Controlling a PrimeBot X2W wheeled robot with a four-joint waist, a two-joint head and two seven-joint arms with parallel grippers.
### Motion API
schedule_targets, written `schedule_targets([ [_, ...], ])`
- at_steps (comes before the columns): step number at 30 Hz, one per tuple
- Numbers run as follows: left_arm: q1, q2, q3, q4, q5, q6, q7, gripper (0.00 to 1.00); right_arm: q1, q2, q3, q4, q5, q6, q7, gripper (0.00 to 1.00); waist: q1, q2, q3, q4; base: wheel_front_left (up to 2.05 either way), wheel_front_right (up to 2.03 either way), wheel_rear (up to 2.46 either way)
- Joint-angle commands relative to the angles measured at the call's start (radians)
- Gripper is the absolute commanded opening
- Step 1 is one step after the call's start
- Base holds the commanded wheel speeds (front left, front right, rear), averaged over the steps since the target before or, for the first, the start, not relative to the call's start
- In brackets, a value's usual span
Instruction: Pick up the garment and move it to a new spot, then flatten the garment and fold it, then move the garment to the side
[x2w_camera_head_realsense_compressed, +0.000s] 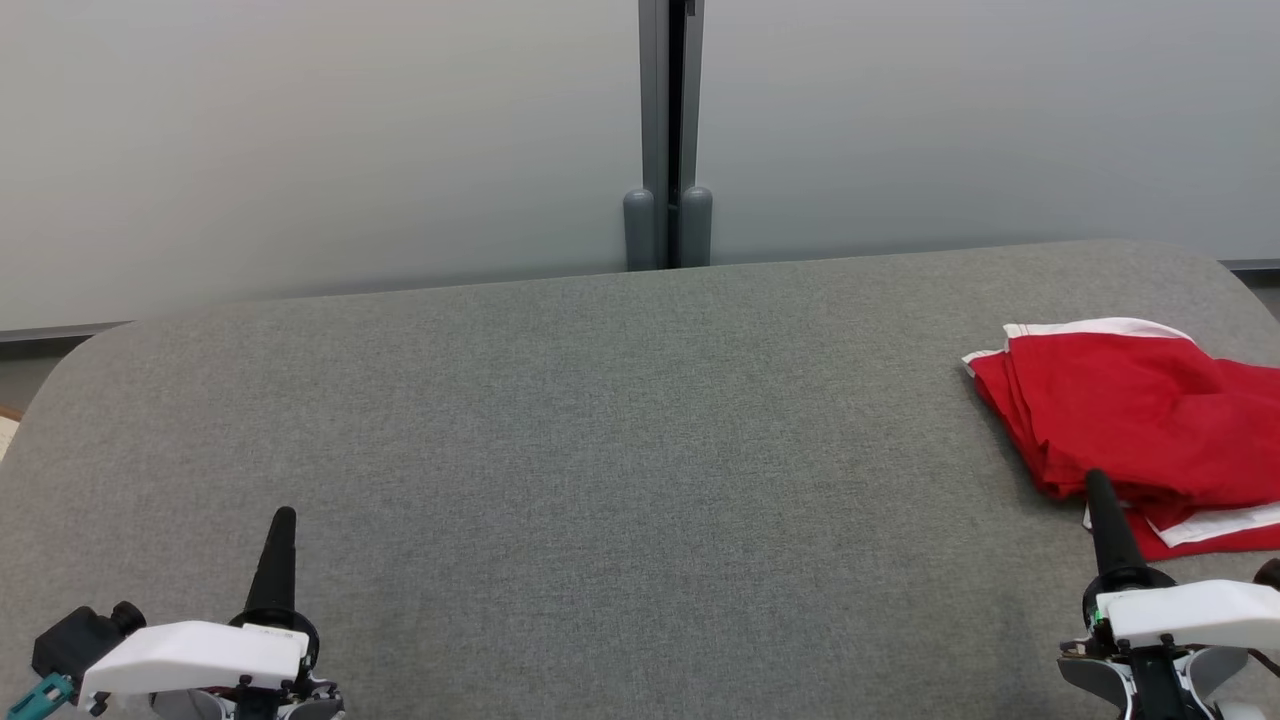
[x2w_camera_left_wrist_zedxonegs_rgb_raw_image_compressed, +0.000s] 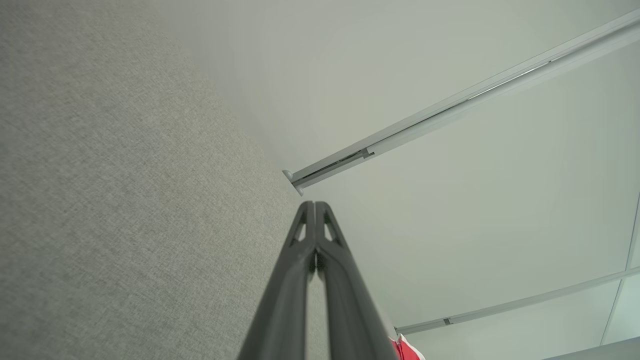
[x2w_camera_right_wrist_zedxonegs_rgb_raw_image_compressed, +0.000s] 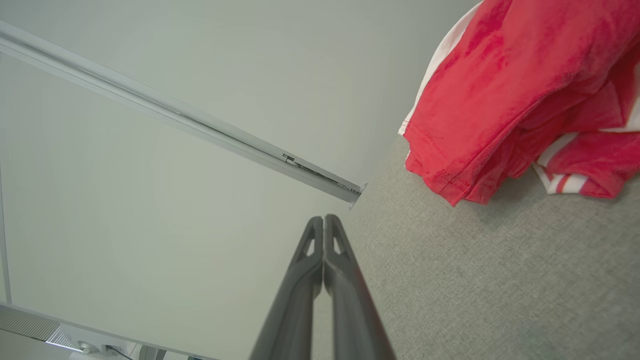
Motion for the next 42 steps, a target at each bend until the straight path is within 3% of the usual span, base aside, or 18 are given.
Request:
schedule_targets([
  [1,-0.026,0.002,0.013,-0.012,-0.023,-0.008,0.006,0.0,-0.016,-0.002,-0.009,-0.017,0.028,0.0,0.01,0.0,0.0,0.0,0.001,0.0,0.0,0.0,0.0],
  [42,-0.06,-0.045,0.091,-0.02,-0.306,-0.061,0.097,0.0,-0.012,0.027,-0.073,-0.047,0.35,0.0,0.083,0.0,0.0,0.0,0.026,0.009,0.0,0.0,0.0],
])
